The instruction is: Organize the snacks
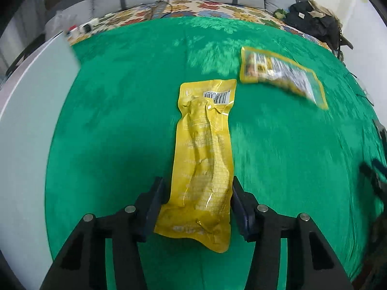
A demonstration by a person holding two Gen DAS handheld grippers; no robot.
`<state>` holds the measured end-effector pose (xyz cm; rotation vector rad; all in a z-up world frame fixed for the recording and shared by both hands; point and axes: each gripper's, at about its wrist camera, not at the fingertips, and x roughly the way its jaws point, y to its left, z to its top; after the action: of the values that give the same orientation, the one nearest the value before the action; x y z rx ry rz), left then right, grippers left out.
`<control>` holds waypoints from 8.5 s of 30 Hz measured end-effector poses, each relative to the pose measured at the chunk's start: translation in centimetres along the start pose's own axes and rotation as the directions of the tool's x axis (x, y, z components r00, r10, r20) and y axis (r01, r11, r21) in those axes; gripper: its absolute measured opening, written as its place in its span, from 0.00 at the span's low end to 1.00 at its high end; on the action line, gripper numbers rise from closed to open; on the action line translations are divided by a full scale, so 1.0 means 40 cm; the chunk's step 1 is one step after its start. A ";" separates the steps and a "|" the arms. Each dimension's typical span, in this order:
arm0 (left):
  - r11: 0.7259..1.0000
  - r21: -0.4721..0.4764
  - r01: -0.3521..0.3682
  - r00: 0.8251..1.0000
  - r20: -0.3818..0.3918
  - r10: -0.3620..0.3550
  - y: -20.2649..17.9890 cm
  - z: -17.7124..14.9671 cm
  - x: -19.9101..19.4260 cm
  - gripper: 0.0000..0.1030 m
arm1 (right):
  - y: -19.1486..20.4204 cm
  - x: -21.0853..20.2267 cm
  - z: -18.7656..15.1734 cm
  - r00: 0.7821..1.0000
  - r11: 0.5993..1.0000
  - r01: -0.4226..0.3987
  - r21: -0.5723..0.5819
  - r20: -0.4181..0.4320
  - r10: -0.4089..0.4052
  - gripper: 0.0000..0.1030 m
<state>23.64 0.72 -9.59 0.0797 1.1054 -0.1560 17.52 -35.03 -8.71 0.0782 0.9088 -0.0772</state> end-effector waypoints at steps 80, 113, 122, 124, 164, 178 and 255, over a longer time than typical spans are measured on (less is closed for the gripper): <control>0.999 0.001 -0.034 0.984 0.172 0.034 0.015 -0.043 0.043 1.00 | 0.295 0.018 0.166 0.897 0.892 -0.413 -0.185 -0.251 0.364 0.57; 0.999 0.002 -0.035 0.984 0.173 0.034 0.013 -0.045 0.045 1.00 | 0.266 -0.025 -0.051 0.989 0.971 -0.147 -0.189 -0.010 0.148 0.85; 0.999 0.002 -0.035 0.984 0.173 0.034 0.013 -0.046 0.045 1.00 | 0.267 -0.026 -0.052 0.989 0.971 -0.147 -0.189 -0.010 0.148 0.85; 0.999 0.002 -0.035 0.984 0.173 0.034 0.013 -0.047 0.045 1.00 | 0.265 -0.025 -0.050 0.989 0.971 -0.148 -0.188 -0.009 0.149 0.85; 0.999 0.002 -0.035 0.984 0.174 0.034 0.008 -0.047 0.048 1.00 | 0.268 -0.027 -0.054 0.989 0.971 -0.148 -0.188 -0.009 0.149 0.85; 0.999 0.002 -0.035 0.984 0.175 0.034 0.008 -0.048 0.049 1.00 | 0.268 -0.026 -0.053 0.989 0.971 -0.148 -0.188 -0.009 0.149 0.85; 0.839 -0.462 -0.287 0.904 0.159 0.397 0.828 -0.417 -0.533 0.82 | 1.325 -0.355 0.078 0.607 0.571 -0.794 -0.208 -0.309 0.732 0.71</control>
<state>5.01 37.57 1.57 -0.1348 0.8336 0.3991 16.57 17.85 6.25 0.1714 0.9994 0.9350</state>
